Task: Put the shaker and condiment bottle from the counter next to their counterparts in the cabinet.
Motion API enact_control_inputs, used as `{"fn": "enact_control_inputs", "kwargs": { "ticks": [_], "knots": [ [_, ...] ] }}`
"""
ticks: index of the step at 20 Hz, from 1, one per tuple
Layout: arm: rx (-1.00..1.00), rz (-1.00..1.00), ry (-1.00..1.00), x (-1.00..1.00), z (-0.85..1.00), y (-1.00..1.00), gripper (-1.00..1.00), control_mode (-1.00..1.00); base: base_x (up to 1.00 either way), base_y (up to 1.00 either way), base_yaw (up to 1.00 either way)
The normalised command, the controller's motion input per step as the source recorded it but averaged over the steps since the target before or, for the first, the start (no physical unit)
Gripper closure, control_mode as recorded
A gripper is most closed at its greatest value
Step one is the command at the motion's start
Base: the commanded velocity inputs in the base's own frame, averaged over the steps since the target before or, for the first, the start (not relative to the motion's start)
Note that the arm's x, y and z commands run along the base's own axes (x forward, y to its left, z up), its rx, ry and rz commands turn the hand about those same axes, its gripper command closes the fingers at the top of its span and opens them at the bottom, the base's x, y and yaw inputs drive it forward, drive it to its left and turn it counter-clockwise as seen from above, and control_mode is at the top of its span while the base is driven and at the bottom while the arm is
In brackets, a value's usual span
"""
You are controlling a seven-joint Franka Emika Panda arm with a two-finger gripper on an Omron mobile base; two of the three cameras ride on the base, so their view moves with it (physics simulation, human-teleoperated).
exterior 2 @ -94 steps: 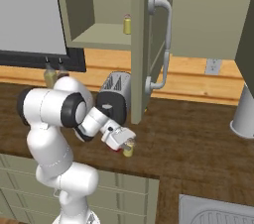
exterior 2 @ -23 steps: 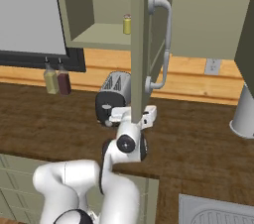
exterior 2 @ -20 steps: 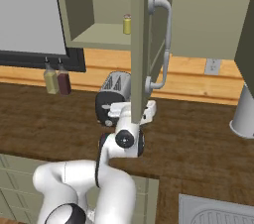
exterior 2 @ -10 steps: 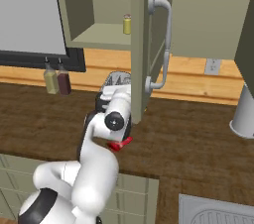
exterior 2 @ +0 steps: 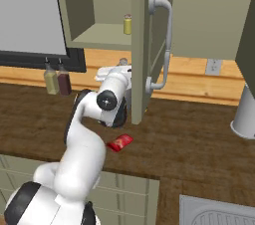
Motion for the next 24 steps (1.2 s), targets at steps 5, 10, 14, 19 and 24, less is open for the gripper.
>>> {"fn": "enact_control_inputs", "kwargs": {
  "ticks": [5,10,14,19,24],
  "knots": [
    [-0.01,0.0,0.0,-0.06,0.65,0.0,1.0,-1.0,0.0,0.0,0.0],
    [-0.03,0.0,0.0,-0.49,0.44,0.0,1.0,-1.0,0.0,0.0,0.0],
    [-0.03,0.0,0.0,-0.59,0.34,0.01,1.0,-1.0,0.0,0.0,0.0],
    [-0.02,0.0,0.04,-0.07,0.5,0.23,1.0,-1.0,0.0,0.0,0.0],
    [-0.02,0.0,0.14,0.03,0.45,0.46,1.0,-1.0,0.0,0.0,0.0]
  ]
}}
